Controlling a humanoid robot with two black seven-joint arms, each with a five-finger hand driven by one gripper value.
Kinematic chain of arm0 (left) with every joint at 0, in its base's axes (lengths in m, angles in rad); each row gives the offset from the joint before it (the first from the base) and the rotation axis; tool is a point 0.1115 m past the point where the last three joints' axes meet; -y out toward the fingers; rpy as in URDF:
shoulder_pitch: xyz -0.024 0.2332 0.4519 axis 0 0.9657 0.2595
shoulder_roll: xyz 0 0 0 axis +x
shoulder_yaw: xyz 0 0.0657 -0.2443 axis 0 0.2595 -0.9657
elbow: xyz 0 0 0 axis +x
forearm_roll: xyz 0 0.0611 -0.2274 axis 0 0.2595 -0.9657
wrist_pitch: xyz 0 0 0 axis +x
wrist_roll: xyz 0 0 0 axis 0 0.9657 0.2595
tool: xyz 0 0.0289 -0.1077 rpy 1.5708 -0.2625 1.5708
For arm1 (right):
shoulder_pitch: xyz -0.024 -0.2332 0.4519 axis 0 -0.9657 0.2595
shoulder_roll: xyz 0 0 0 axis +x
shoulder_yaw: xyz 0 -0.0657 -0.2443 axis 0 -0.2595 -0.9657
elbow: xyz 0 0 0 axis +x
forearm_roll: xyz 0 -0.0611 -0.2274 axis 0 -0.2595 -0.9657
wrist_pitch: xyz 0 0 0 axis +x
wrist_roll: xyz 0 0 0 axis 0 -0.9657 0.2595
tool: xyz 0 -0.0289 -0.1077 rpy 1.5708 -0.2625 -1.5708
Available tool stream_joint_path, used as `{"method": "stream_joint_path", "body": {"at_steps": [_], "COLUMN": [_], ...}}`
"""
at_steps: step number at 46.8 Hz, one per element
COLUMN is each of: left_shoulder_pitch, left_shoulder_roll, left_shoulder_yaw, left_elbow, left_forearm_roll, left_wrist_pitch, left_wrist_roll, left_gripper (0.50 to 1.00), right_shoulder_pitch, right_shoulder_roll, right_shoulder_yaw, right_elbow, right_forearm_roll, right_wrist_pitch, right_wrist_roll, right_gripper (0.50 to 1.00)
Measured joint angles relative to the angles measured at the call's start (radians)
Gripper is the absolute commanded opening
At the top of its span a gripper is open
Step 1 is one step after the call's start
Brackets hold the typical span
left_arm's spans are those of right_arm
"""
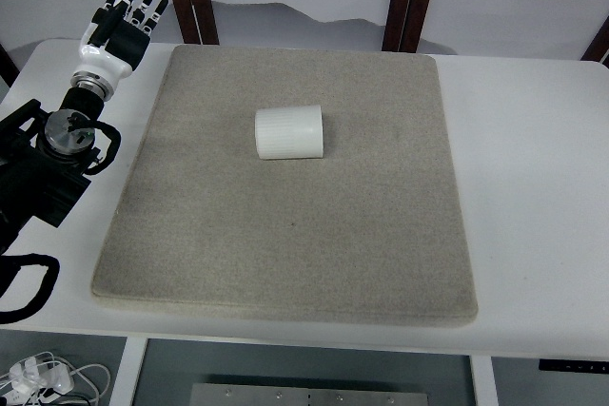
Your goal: Flip white cup upright
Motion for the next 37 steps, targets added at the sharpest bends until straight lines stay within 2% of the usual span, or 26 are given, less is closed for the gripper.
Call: {"method": "stream_joint_path", "body": {"at_steps": [37], "left_shoulder_pitch": [-0.006], "left_shoulder_roll": [0.005], "left_shoulder_yaw": [0.0], "left_elbow": [0.003], "left_forearm_roll": [0.002], "left_wrist_pitch": [-0.025], "left_wrist_roll": [0.0], "left_gripper": [0.994], "right_shoulder_pitch": [0.0], "right_shoulder_roll": [0.0], "right_shoulder_yaw": [0.0], "right_elbow": [0.0], "right_forearm_roll": [0.0], "right_wrist_pitch": [0.0], "right_wrist_roll": [0.0], "right_gripper": [0.952]}}
